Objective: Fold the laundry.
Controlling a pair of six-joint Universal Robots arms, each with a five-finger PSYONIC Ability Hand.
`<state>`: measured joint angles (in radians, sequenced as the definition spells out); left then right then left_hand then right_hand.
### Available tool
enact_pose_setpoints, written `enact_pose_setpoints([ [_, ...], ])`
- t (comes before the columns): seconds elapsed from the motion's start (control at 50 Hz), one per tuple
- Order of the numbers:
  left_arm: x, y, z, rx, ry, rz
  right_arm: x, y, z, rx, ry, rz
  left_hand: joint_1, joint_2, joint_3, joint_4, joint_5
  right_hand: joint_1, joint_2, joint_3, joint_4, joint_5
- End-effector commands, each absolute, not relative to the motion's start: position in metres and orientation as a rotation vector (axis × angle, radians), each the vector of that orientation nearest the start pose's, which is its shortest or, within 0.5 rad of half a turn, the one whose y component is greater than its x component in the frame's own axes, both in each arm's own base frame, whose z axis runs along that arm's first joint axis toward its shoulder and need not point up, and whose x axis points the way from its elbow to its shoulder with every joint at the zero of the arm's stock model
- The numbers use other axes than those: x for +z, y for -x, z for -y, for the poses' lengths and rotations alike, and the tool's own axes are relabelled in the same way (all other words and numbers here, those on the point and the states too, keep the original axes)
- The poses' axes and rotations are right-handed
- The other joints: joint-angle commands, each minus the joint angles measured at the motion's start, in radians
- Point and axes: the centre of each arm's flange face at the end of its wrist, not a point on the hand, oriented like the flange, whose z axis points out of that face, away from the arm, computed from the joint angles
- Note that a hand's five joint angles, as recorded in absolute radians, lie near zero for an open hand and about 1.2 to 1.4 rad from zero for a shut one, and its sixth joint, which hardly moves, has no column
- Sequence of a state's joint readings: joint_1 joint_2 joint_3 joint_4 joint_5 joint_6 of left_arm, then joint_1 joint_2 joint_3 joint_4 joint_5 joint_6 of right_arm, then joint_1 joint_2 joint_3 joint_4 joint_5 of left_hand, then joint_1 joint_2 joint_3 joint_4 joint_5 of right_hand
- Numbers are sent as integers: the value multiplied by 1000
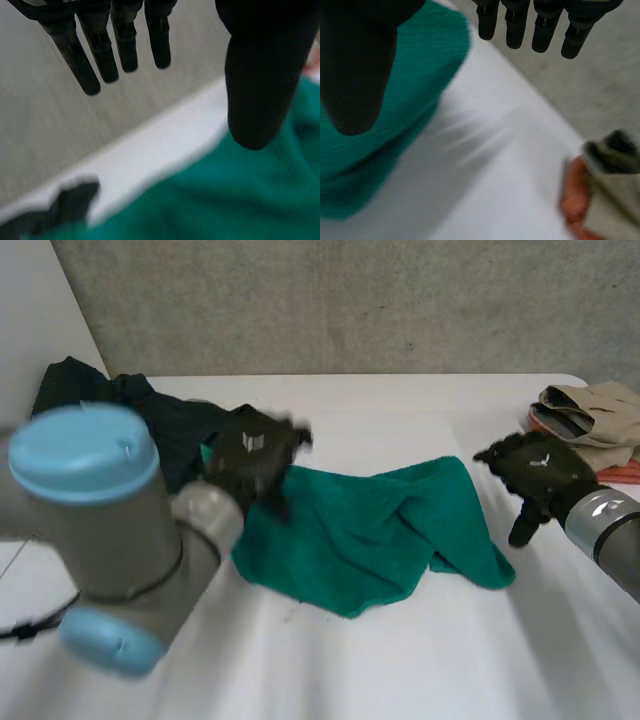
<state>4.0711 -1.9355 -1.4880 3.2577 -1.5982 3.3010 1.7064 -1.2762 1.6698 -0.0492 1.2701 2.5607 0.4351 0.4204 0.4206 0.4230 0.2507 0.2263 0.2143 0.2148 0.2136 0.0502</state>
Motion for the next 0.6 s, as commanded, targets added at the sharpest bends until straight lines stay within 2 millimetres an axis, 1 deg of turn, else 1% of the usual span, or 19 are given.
enact_pose_setpoints([
  [0.02, 162, 309, 182, -1896, -1202, -2517, 190, -198, 281, -1639, 1164, -2380, 169, 184, 183, 181, 179, 205, 217, 216, 217, 206],
  [0.06, 155, 312, 182, -1904, -1218, -2509, 185, -196, 277, -1614, 1171, -2394, 169, 184, 183, 181, 179, 275, 287, 287, 288, 277],
  [0.08, 147, 315, 182, -1906, -1238, -2507, 183, -196, 275, -1604, 1176, -2398, 169, 184, 183, 181, 179, 276, 288, 287, 288, 277],
  [0.16, 133, 324, 185, -1926, -1280, -2489, 173, -196, 269, -1583, 1192, -2404, 169, 184, 183, 181, 179, 270, 282, 281, 282, 271],
  [0.24, 124, 331, 191, -1940, -1321, -2460, 163, -195, 267, -1607, 1190, -2397, 195, 210, 210, 207, 205, 261, 273, 272, 274, 262],
  [0.34, 109, 337, 199, -1901, -1379, -2414, 156, -195, 266, -1640, 1183, -2382, 210, 225, 224, 222, 220, 235, 247, 246, 247, 236],
  [0.44, 104, 341, 205, -1894, -1405, -2383, 154, -195, 266, -1650, 1169, -2379, 266, 280, 280, 278, 276, 202, 214, 214, 215, 204],
  [0.52, 104, 343, 207, -1893, -1404, -2382, 148, -197, 269, -1664, 1172, -2369, 503, 517, 517, 515, 513, 223, 235, 234, 235, 224],
  [0.54, 103, 343, 209, -1893, -1402, -2382, 147, -197, 270, -1666, 1171, -2370, 675, 690, 690, 687, 685, 231, 243, 243, 244, 233],
  [0.6, 103, 344, 210, -1897, -1399, -2380, 142, -197, 273, -1670, 1172, -2368, 917, 931, 931, 929, 927, 243, 255, 255, 256, 245],
])
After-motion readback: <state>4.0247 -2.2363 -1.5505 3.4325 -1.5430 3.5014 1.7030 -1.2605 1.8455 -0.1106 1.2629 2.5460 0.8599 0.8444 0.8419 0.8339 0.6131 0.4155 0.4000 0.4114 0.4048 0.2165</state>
